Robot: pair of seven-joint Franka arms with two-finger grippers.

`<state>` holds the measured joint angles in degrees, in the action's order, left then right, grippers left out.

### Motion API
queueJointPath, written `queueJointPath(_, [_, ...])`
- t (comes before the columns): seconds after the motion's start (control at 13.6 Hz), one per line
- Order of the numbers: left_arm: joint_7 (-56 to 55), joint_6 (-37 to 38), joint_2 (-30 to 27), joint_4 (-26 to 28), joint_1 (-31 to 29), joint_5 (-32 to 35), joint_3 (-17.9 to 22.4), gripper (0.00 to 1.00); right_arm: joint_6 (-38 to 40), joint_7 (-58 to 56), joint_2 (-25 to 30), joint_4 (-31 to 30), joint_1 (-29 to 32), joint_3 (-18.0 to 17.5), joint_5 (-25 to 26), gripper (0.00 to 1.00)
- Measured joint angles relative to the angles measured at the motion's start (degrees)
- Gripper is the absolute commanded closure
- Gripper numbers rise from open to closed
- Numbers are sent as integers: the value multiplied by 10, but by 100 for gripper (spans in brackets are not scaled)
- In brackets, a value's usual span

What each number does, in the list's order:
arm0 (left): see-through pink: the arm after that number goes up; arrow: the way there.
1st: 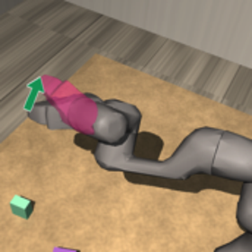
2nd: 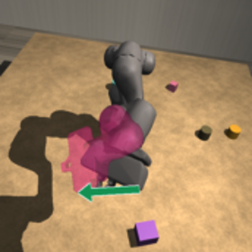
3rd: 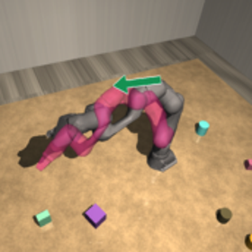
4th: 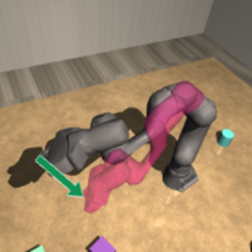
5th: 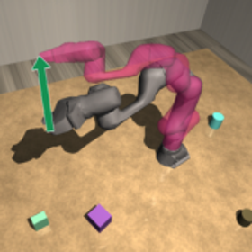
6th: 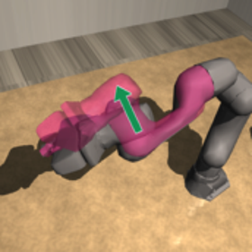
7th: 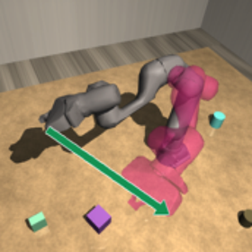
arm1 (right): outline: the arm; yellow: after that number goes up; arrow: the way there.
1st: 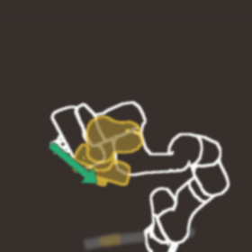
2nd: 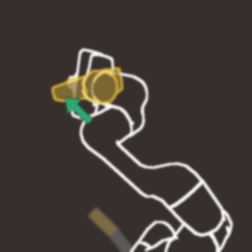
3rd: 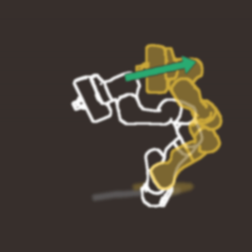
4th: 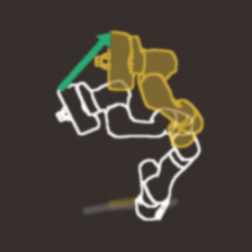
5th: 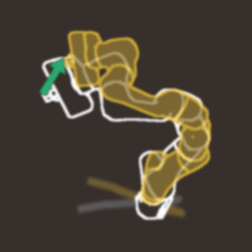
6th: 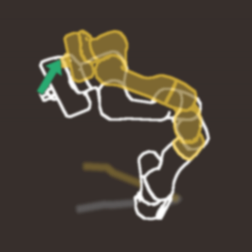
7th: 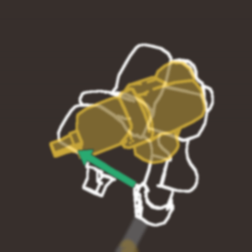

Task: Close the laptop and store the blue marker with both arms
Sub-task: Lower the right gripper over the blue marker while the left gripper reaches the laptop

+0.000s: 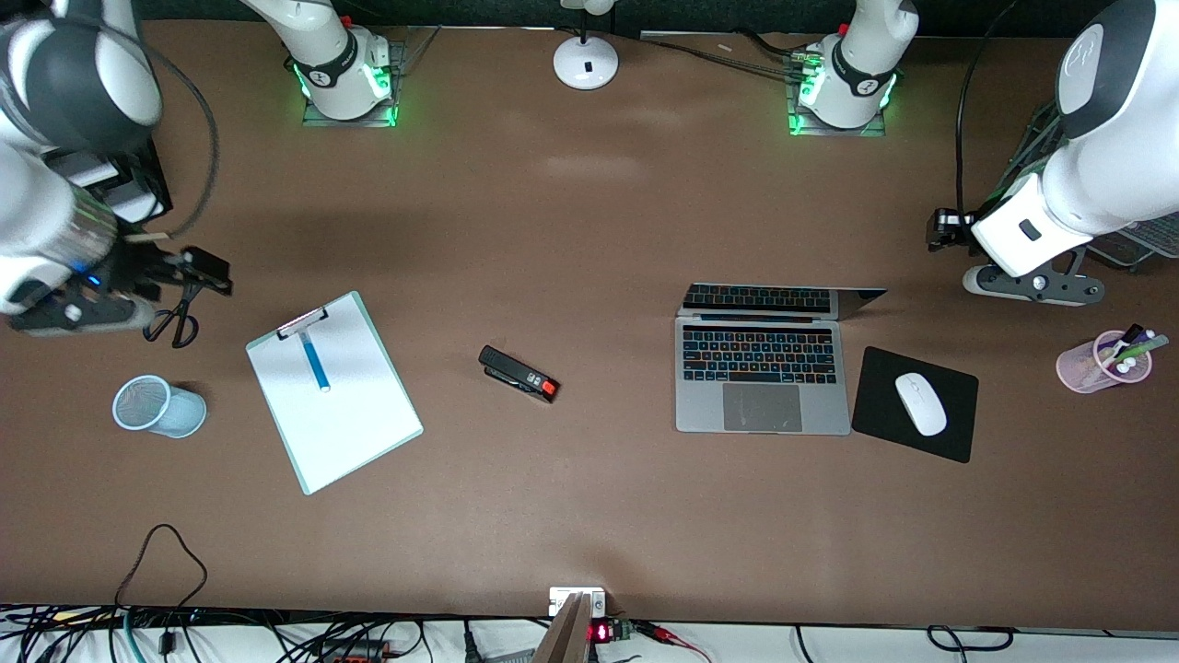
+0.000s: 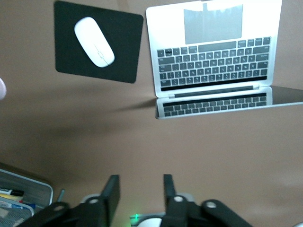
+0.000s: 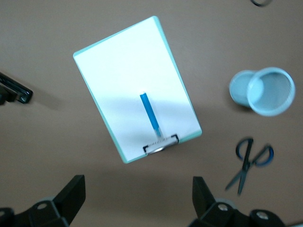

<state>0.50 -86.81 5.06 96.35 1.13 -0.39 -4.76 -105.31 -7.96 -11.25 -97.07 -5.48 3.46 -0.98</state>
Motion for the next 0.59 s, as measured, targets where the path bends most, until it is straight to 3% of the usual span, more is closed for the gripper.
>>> queueJointPath(0.37, [-18, 20, 0, 3, 0, -32, -10, 100, -53, -53, -71, 0, -7, -5, 0, 0])
queueJointPath(0.59, [-90, 11, -6, 20, 2, -46, -65, 100, -97, -59, -97, -7, -20, -7, 0, 0])
